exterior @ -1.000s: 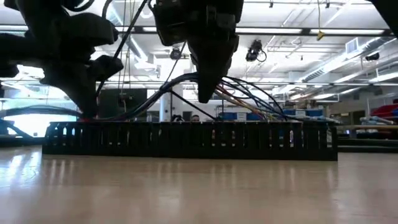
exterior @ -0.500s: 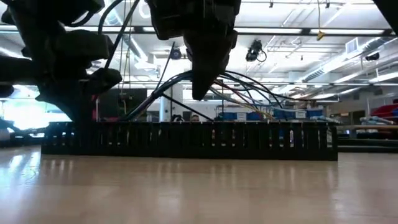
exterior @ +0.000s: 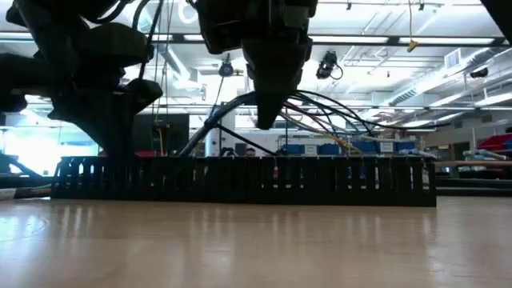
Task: Ziptie cables
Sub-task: Put the cable wires in the black cable duct
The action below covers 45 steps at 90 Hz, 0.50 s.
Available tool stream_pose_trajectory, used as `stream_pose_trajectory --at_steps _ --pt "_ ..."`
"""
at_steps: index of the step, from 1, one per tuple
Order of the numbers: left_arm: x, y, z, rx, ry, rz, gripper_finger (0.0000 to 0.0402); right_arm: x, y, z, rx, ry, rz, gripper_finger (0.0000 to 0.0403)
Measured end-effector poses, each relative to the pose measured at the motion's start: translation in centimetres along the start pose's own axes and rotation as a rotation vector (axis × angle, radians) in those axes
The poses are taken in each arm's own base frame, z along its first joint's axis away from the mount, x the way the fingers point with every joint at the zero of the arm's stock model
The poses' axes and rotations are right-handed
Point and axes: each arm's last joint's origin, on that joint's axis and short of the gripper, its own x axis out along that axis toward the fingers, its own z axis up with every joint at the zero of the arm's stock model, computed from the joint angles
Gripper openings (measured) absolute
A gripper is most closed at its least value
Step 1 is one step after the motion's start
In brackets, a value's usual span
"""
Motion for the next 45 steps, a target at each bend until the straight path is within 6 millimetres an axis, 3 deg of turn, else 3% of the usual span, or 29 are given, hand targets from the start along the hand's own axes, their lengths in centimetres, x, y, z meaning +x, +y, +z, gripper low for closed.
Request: stream_pose_trajectory --at_steps 17,45 --pt "-0.5 0.2 0.8 -0.004 -0.018 0.009 0.0101 0.0 -0.4 -0.8 0.037 0.088 -0.029 0.0" --pt "-0.5 0.2 1.0 -0.014 -0.034 0.011 0.0086 0.3 -0.3 -1.1 0.043 0.126 0.017 0.0002"
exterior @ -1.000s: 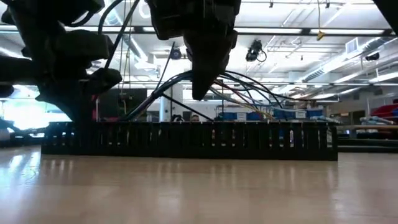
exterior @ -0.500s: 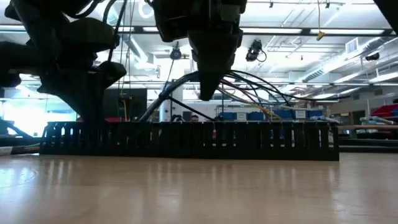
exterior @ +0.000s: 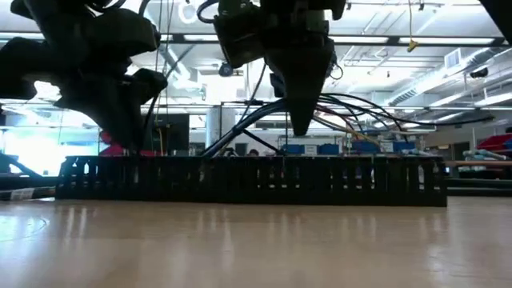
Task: Ziptie cables
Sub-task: Put the cable wires in the black cable duct
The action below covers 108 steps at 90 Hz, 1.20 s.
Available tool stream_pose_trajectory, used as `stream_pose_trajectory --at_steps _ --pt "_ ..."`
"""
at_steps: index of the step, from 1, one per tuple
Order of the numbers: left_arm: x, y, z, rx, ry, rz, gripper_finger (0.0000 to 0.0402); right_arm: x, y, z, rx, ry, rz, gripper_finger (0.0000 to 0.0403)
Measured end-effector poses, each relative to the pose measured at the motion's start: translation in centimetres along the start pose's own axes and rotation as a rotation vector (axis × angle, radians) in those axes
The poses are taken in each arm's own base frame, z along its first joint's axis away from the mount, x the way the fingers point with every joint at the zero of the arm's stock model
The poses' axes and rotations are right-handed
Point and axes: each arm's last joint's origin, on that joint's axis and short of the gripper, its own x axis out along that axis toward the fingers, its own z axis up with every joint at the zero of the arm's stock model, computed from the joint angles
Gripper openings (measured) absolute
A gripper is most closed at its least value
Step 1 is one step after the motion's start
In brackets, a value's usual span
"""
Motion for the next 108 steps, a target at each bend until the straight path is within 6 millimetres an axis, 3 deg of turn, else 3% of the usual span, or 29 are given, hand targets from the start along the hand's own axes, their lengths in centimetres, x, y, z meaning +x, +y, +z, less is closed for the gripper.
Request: stream_pose_trajectory --at_steps 29,51,74,108 --pt "0.0 0.0 0.1 -0.003 -0.012 0.0 0.0086 -0.1 -1.4 -0.4 0.021 0.049 -0.123 0.005" --pt "0.0 0.0 0.1 -0.004 -0.012 0.0 0.0086 -0.2 -2.3 -0.6 0.102 0.084 -0.141 0.0033" --pt "0.0 0.0 0.1 -0.022 -0.012 -0.002 0.0086 0.0 -2.5 -0.6 0.027 0.086 -0.172 0.0013" --pt "0.0 0.0 0.1 -0.023 -0.012 -0.002 0.0086 -0.1 -2.7 -1.0 0.015 0.133 -0.166 0.0106"
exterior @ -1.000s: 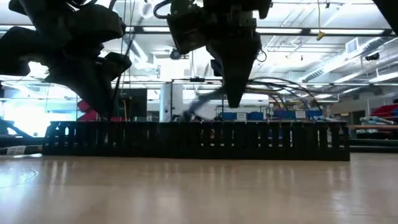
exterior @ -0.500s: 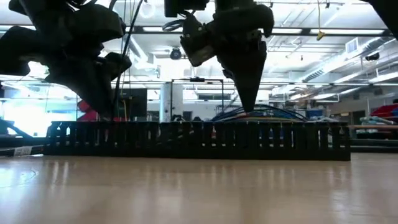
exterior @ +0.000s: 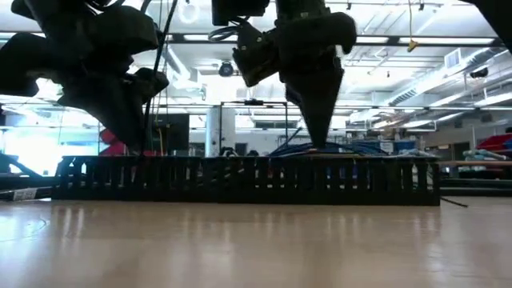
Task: Ziptie cables
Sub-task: Put the cable wires in the black cable duct
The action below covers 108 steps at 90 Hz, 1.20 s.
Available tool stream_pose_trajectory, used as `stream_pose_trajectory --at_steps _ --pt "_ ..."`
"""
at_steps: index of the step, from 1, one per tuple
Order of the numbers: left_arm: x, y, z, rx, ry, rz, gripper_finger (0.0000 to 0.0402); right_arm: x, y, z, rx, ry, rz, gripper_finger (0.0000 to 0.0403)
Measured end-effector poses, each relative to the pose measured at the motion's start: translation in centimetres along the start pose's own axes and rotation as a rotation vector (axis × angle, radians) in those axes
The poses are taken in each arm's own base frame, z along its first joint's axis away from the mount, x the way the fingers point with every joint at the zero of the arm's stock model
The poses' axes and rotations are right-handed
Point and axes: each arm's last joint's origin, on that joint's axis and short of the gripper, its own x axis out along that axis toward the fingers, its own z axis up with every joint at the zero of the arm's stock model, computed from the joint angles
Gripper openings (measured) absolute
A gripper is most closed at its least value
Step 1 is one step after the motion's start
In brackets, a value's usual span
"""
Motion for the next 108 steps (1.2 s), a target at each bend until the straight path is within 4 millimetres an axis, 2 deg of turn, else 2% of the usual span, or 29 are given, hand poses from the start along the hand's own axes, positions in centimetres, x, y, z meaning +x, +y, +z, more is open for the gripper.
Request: stream_pose_trajectory --at_steps 13,23,55,68,76,87,108 --pt "0.0 0.0 0.0 -0.006 0.0 0.0 0.0086 0.0 0.0 -0.1 0.0 0.017 0.002 0.0128" --pt "0.0 0.0 0.0 -0.006 0.0 0.0 0.0086 0.4 0.1 0.1 -0.01 -0.008 0.012 0.0128" --pt "0.0 0.0 0.0 -0.006 0.001 0.002 0.0086 3.8 -1.1 -0.3 0.008 0.05 0.009 0.0076" --pt "0.0 0.0 0.0 -0.006 0.001 0.002 0.0086 4.3 -1.2 -0.5 0.001 0.068 0.019 0.0059" --pt "0.0 0.0 0.0 -0.002 0.002 0.007 0.0086 3.7 -0.9 -0.3 -0.033 0.049 0.009 0.0041" --pt "0.0 0.1 0.0 -0.002 0.003 0.019 0.0086 1.8 -0.3 0.1 -0.076 -0.023 0.008 0.0008" --pt "0.0 0.1 -0.1 -0.004 0.007 0.023 0.0086 -0.5 0.0 0.0 -0.089 -0.047 -0.064 0.0003"
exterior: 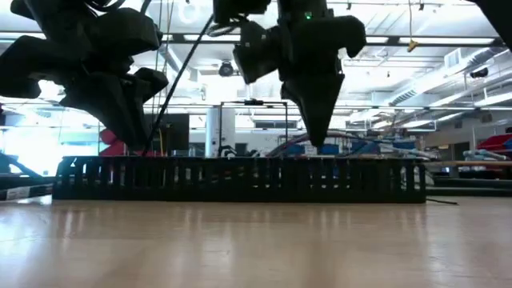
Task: Ziptie cables
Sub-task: Put the cable wires in the black cable duct
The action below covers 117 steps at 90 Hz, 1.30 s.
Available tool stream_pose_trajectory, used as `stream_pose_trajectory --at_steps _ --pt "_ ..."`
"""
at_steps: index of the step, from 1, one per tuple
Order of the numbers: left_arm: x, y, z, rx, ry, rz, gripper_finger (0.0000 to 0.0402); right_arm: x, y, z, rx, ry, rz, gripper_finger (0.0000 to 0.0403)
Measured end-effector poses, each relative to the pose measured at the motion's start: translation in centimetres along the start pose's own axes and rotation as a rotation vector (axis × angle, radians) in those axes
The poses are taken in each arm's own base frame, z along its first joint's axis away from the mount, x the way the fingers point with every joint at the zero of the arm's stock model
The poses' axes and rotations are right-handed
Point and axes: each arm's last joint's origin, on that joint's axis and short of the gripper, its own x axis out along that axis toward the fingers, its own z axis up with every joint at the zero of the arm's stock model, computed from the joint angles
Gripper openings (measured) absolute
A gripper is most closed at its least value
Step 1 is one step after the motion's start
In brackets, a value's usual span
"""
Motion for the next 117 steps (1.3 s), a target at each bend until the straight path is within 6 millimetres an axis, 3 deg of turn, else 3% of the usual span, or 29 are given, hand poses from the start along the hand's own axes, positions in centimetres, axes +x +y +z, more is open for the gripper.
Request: stream_pose_trajectory --at_steps 28,59,75,89,101,117 --pt "0.0 0.0 -0.2 0.004 0.02 0.002 0.0086 0.4 0.2 -0.1 0.028 0.026 0.098 0.0012" --pt "0.0 0.0 -0.2 -0.014 0.023 0.002 0.0086 0.7 -0.4 0.1 0.047 0.01 0.031 0.0114" --pt "0.0 0.0 -0.2 -0.017 0.023 0.002 0.0086 0.6 -1.0 -1.2 0.038 0.124 -0.091 0.014" --pt "0.0 0.0 -0.2 -0.018 0.022 0.002 0.0086 0.3 -1.7 -2.1 0.035 0.19 -0.288 0.0125" --pt "0.0 0.0 -0.2 -0.027 0.02 0.001 0.0086 0.5 -2.4 -1.6 0.015 0.164 -0.253 0.0099" --pt "0.0 0.0 -0.3 -0.041 0.03 0.001 0.0086 1.1 -4.4 -1.9 0.044 0.243 -0.206 0.0013"
